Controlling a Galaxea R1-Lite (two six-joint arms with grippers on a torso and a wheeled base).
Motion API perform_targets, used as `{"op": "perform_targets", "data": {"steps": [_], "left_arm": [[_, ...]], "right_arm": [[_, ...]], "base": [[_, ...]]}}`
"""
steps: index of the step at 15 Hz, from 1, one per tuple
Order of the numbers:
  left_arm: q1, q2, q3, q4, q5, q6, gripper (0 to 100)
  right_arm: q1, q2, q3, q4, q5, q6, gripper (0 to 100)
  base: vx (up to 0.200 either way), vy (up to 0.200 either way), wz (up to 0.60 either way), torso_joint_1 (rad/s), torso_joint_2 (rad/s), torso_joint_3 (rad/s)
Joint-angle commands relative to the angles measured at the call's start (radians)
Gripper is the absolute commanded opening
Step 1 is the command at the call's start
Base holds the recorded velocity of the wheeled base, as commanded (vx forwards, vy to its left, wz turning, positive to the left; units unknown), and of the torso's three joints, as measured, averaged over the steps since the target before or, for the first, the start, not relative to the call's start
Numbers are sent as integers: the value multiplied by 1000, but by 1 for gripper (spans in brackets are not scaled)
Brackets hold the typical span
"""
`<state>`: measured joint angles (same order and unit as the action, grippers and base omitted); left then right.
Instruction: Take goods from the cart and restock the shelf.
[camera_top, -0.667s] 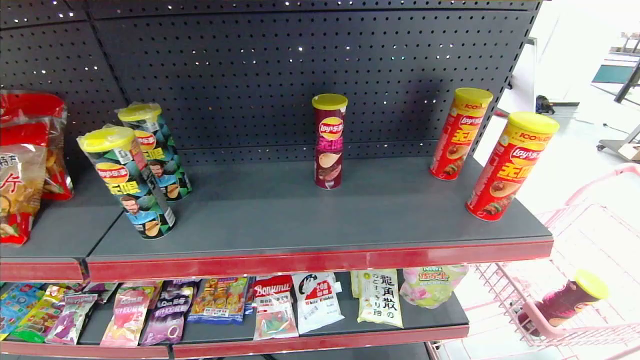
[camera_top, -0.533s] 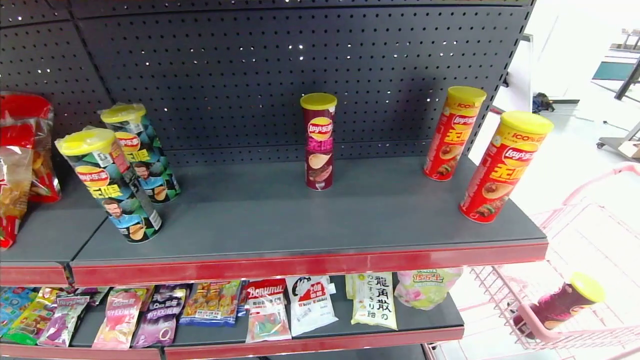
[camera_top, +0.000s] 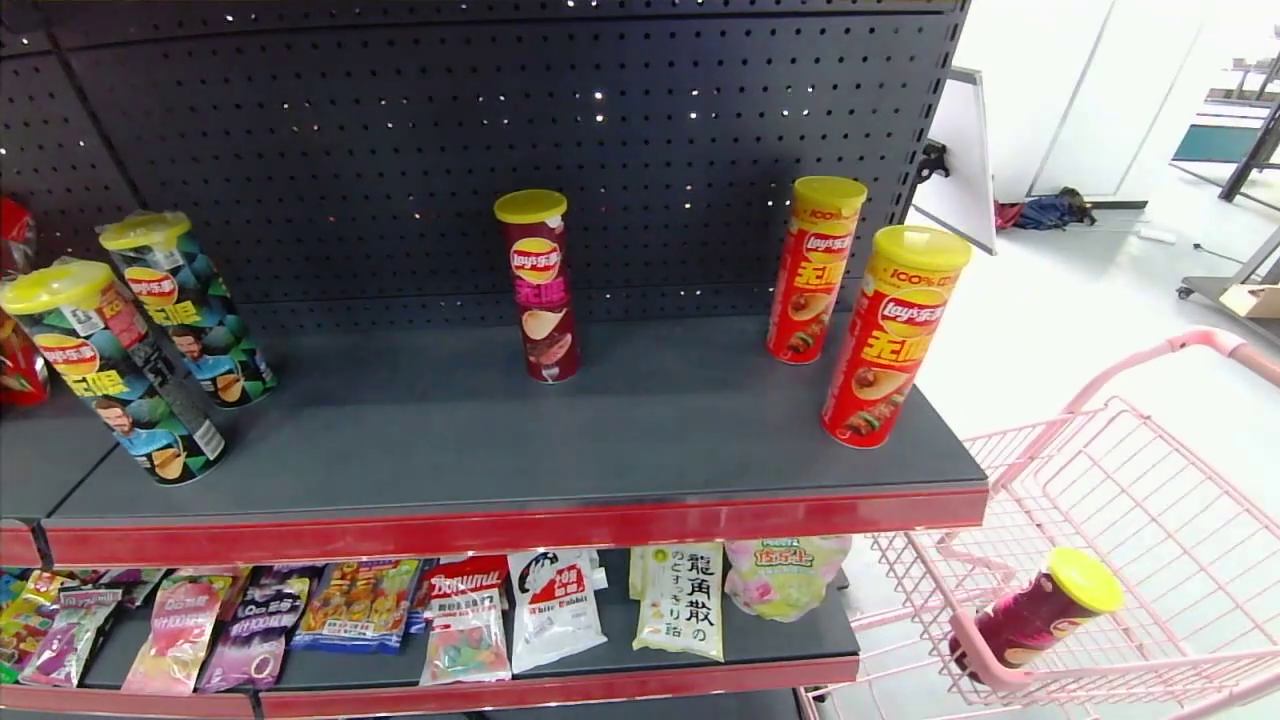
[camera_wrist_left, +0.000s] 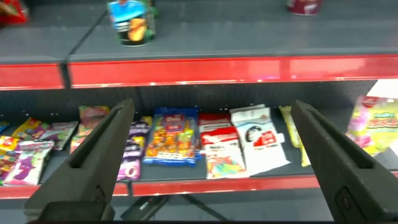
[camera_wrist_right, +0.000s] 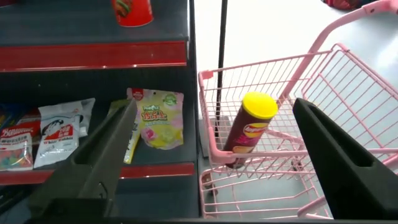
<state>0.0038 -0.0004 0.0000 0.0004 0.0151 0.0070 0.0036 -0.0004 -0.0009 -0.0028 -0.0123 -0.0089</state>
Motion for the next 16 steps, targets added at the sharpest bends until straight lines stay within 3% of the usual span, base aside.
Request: {"op": "perform_targets", "data": {"steps": [1, 3, 9, 16], "left_arm": [[1, 0, 0, 0, 0, -1, 100], [1, 0, 0, 0, 0, -1, 100], [1, 0, 0, 0, 0, -1, 100], [1, 0, 0, 0, 0, -1, 100]], "right_arm": [[1, 0, -1, 0, 0, 0, 100], [1, 0, -1, 0, 0, 0, 100], [1, 0, 1, 0, 0, 4, 100], [1, 0, 1, 0, -1, 1, 100]], "base": [[0, 0, 0, 0, 0, 0], [0, 0, 0, 0, 0, 0], [0, 0, -600, 4, 3, 2], [0, 0, 0, 0, 0, 0]]}}
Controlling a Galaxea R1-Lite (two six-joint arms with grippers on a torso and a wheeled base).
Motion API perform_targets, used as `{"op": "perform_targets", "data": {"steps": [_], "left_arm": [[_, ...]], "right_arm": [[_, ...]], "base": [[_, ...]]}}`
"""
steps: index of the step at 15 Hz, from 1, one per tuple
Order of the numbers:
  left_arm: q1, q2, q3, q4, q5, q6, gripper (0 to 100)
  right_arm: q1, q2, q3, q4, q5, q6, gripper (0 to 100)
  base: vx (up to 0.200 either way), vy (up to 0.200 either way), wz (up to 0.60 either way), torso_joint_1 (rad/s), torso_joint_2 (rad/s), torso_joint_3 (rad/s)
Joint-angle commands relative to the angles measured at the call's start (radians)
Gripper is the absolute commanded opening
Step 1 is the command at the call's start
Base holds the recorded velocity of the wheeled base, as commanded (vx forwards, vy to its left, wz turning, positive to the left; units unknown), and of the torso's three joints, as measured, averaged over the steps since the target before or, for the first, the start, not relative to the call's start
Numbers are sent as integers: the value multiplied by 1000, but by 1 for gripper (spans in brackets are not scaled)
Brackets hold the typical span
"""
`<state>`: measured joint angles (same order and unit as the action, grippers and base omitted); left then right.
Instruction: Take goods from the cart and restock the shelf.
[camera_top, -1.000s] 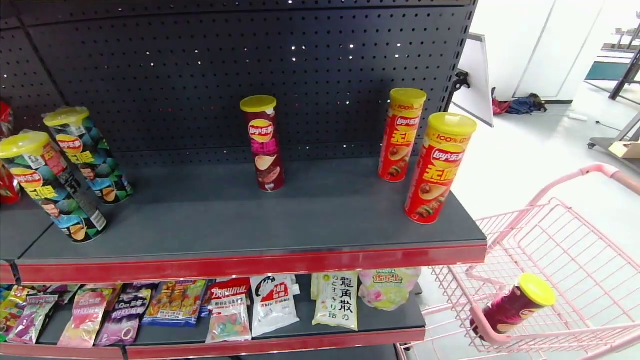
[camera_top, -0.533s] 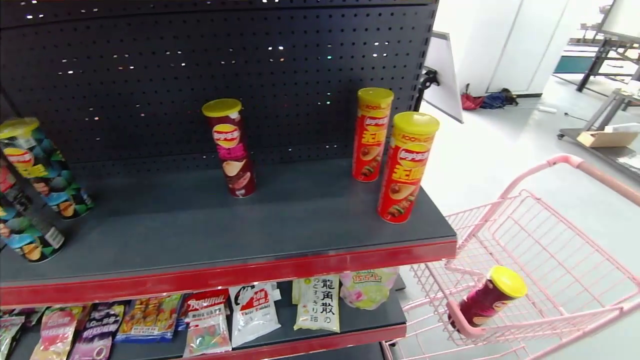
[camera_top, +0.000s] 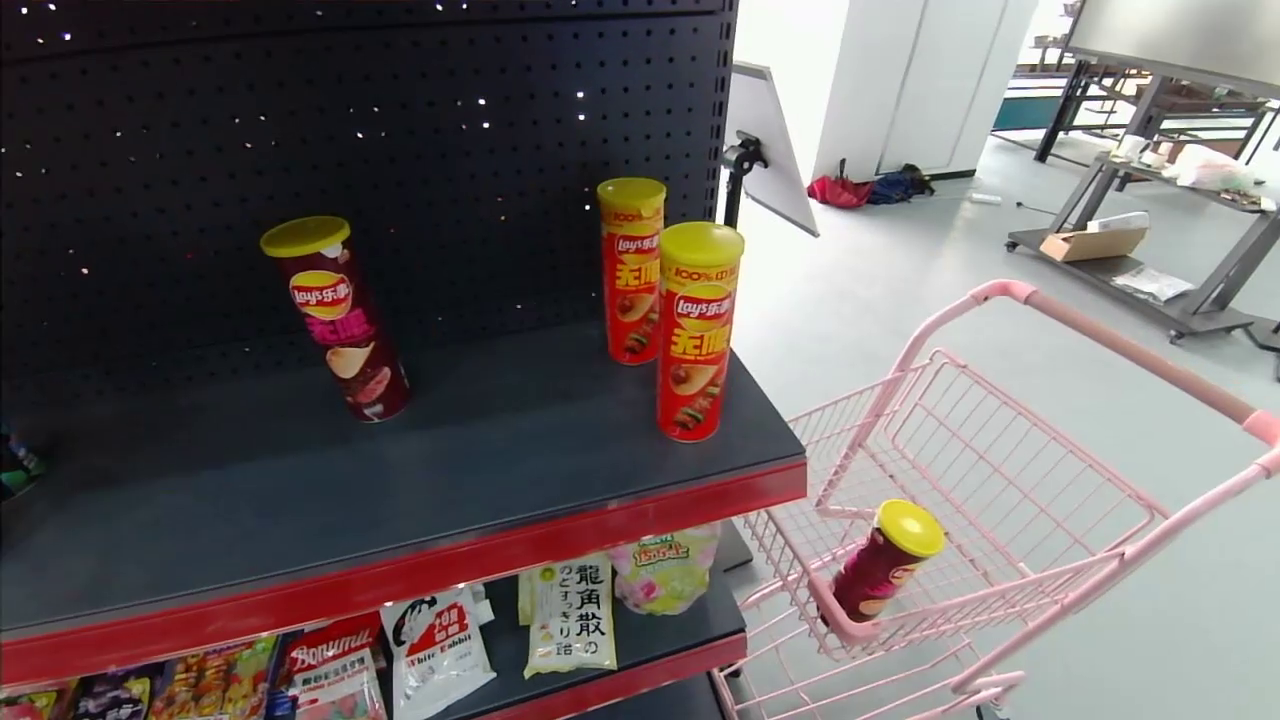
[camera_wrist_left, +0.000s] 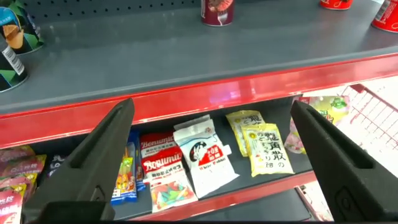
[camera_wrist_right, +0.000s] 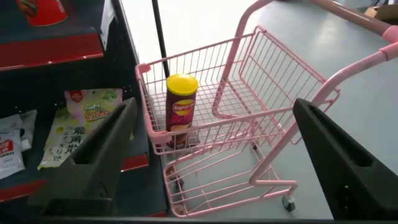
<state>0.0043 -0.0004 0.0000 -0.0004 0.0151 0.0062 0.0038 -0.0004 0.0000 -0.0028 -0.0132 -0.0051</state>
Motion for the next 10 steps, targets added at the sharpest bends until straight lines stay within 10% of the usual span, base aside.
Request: {"op": "perform_targets", "data": {"steps": [1, 10], "left_arm": [[-1, 0, 0, 0, 2, 0, 100], [0, 0, 0, 0, 2, 0, 100]], "right_arm": [[-1, 0, 0, 0, -1, 1, 100], [-1, 0, 0, 0, -1, 4, 100]], "base": [[0, 0, 0, 0, 0, 0], [0, 0, 0, -134, 345, 202]]}}
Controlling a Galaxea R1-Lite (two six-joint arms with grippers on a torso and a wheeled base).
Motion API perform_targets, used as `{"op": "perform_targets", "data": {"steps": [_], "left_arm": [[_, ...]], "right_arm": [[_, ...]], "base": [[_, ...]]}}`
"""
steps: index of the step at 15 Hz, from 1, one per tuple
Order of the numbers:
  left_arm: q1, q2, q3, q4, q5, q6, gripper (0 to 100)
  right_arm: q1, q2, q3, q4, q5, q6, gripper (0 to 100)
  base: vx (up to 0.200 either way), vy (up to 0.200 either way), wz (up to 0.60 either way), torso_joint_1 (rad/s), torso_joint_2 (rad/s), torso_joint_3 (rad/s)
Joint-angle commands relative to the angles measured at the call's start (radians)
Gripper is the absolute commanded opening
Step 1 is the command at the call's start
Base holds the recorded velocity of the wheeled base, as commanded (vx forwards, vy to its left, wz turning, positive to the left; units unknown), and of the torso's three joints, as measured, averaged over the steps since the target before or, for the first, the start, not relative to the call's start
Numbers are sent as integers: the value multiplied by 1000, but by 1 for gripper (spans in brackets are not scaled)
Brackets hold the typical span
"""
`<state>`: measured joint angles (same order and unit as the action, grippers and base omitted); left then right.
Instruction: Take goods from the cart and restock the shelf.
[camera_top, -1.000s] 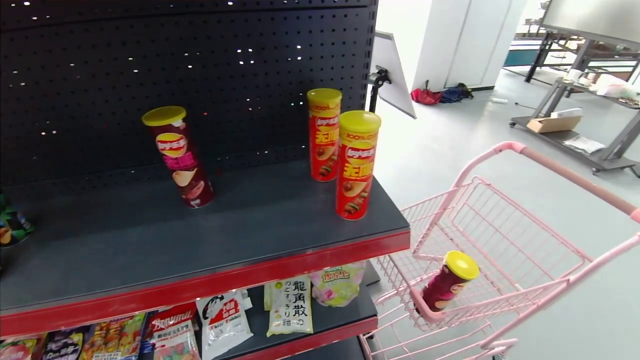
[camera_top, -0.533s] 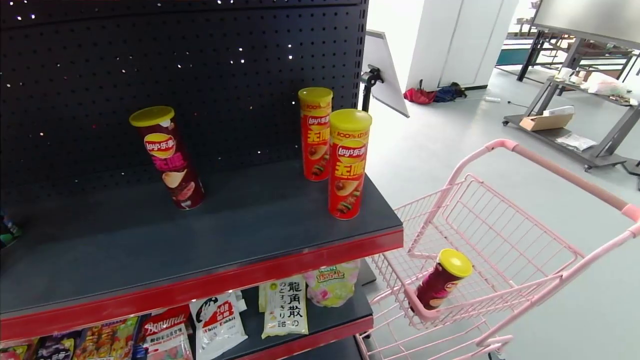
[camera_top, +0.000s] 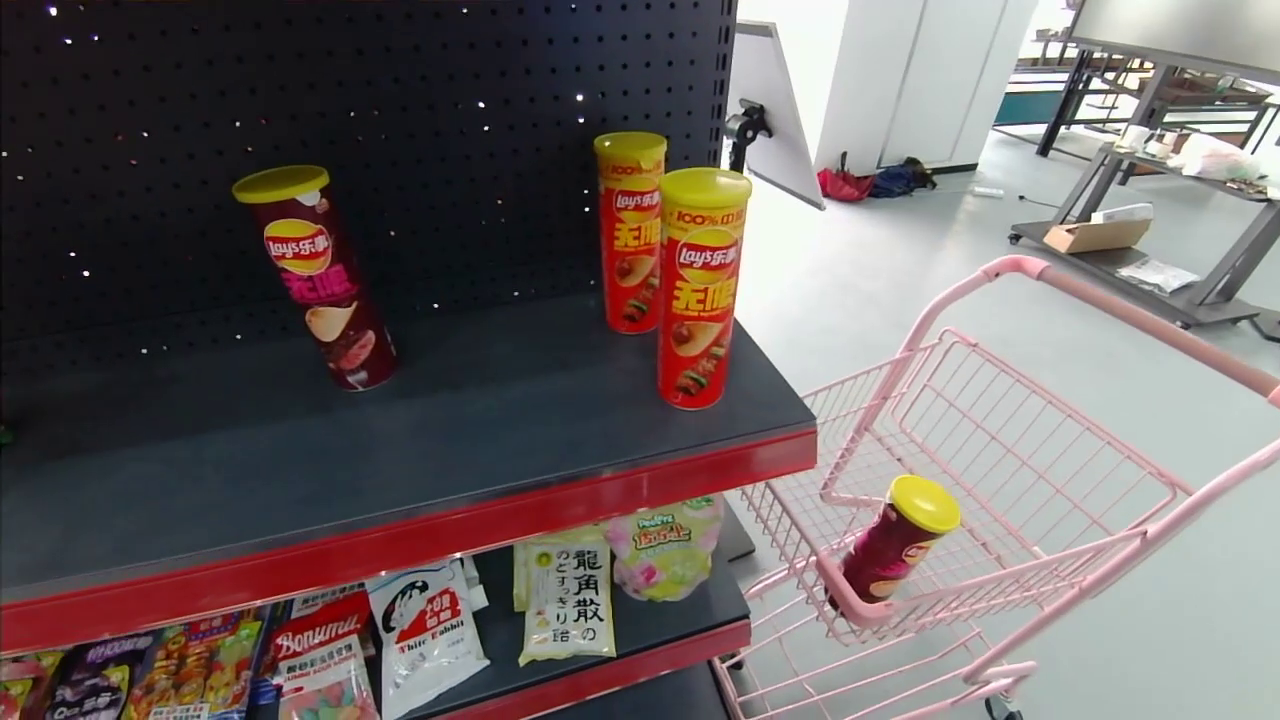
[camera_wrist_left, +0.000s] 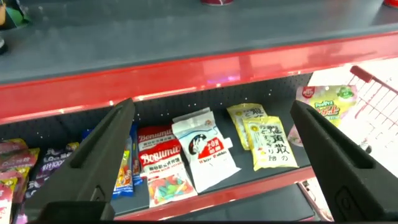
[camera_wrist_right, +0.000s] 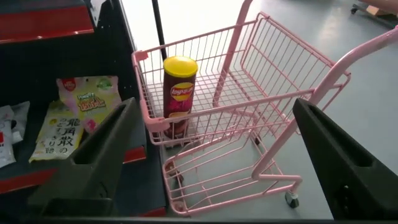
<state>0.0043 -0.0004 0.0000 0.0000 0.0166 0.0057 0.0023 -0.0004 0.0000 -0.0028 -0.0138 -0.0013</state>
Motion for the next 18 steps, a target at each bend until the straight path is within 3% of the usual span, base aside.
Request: {"op": "perform_targets", "data": {"steps": [1, 11, 15, 16, 17, 18], "left_arm": [[0, 0, 0, 0, 0, 0, 100], [0, 0, 0, 0, 0, 0, 100], [0, 0, 0, 0, 0, 0, 100], [-1, 0, 0, 0, -1, 0, 100], [0, 0, 0, 0, -1, 0, 100], [-1, 0, 0, 0, -1, 0, 100]], "right_arm": [[1, 0, 0, 0, 0, 0, 100], [1, 0, 0, 0, -5, -2, 100], [-2, 0, -2, -2, -9, 30, 100], [4, 86, -130, -11, 11, 20, 100], [2, 402, -408, 1, 8, 87, 100], [13, 622, -592, -5, 23, 178, 100]], "base": [[0, 0, 0, -149, 388, 242], [0, 0, 0, -165, 482, 310], [0, 0, 0, -30, 113, 73], [0, 0, 0, 0, 0, 0], [0, 0, 0, 0, 0, 0], [0, 0, 0, 0, 0, 0]]}}
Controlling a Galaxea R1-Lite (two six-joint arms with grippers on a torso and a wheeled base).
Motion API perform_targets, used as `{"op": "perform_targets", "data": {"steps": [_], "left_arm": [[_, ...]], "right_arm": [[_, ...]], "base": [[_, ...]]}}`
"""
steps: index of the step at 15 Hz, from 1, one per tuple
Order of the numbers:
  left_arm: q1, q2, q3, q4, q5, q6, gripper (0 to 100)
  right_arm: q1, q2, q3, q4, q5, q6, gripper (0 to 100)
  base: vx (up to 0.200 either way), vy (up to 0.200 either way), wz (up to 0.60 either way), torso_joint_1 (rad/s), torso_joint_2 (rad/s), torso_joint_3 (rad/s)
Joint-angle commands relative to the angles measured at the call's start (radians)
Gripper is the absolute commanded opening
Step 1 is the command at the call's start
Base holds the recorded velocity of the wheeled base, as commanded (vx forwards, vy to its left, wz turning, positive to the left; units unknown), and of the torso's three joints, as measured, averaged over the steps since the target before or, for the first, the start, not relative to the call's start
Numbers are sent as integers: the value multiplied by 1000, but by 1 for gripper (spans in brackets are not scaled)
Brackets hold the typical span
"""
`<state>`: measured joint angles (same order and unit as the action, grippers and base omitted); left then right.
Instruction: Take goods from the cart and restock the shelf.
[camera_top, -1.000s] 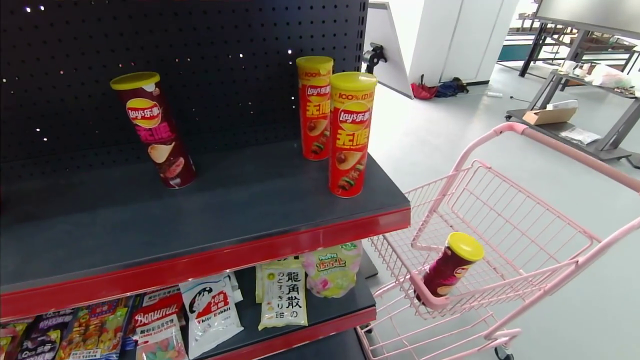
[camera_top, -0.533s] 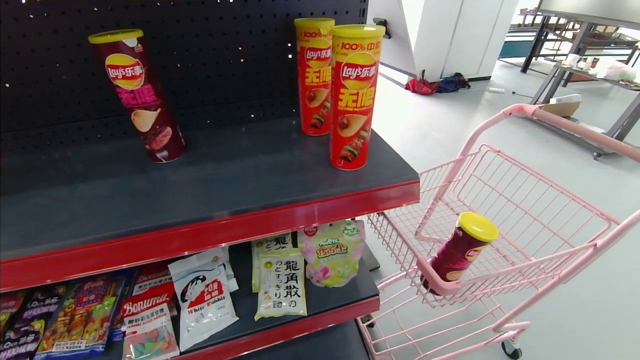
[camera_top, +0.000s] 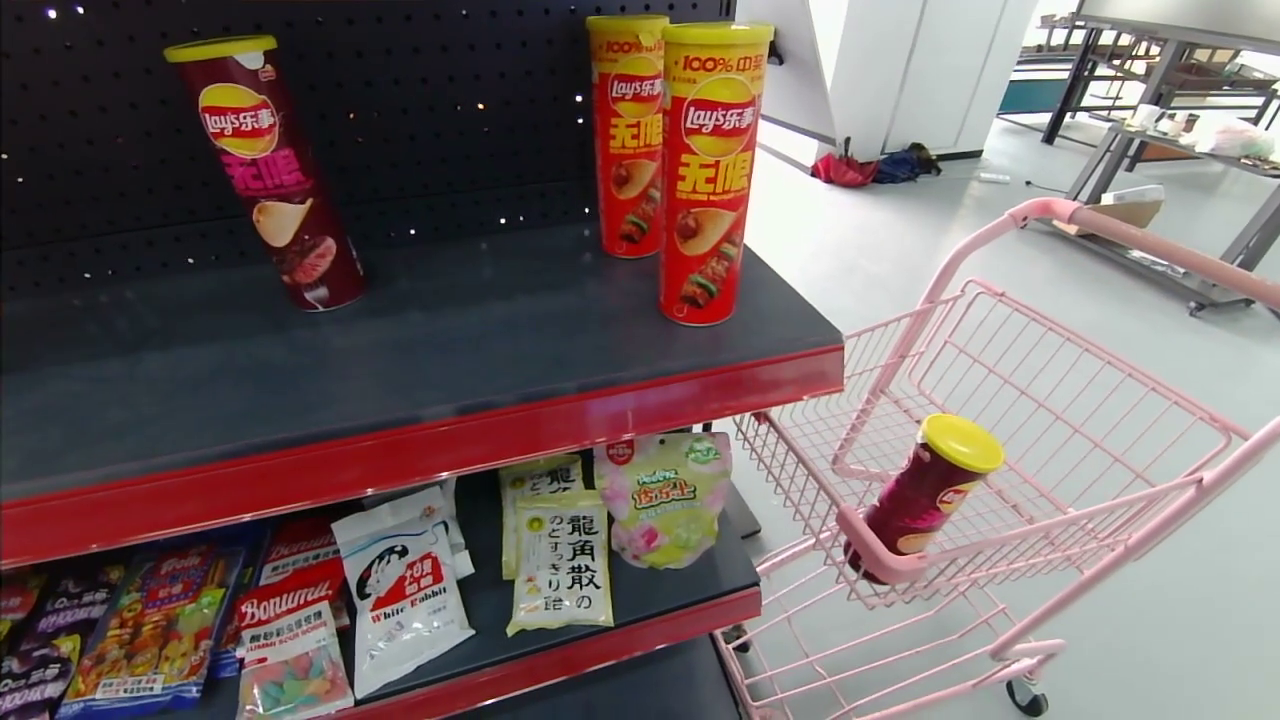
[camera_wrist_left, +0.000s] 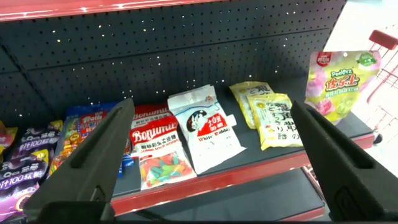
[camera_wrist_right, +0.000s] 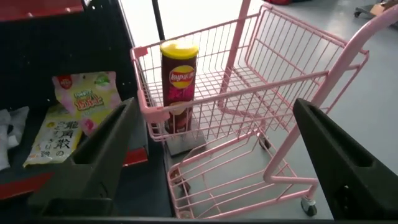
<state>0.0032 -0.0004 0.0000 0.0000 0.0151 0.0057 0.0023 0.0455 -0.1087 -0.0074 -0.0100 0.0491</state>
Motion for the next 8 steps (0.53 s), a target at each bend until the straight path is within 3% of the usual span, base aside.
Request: {"op": "perform_targets", "data": {"steps": [1, 3, 4, 6, 8], "left_arm": [[1, 0, 0, 0, 0, 0, 100], [1, 0, 0, 0, 0, 0, 100], [1, 0, 0, 0, 0, 0, 100], [1, 0, 0, 0, 2, 0, 100], [1, 0, 0, 0, 2, 0, 100]], "right_arm": [[39, 738, -542, -9, 54, 106, 100], [74, 962, -480, -121, 58, 133, 100], [88, 1111, -394, -290, 64, 186, 100], [140, 1271, -259, -442, 64, 190, 100], [157, 1427, -227, -565, 64, 198, 100]], "base": [[0, 0, 0, 0, 0, 0], [0, 0, 0, 0, 0, 0], [0, 0, 0, 0, 0, 0], [0, 0, 0, 0, 0, 0], [0, 0, 0, 0, 0, 0]]}}
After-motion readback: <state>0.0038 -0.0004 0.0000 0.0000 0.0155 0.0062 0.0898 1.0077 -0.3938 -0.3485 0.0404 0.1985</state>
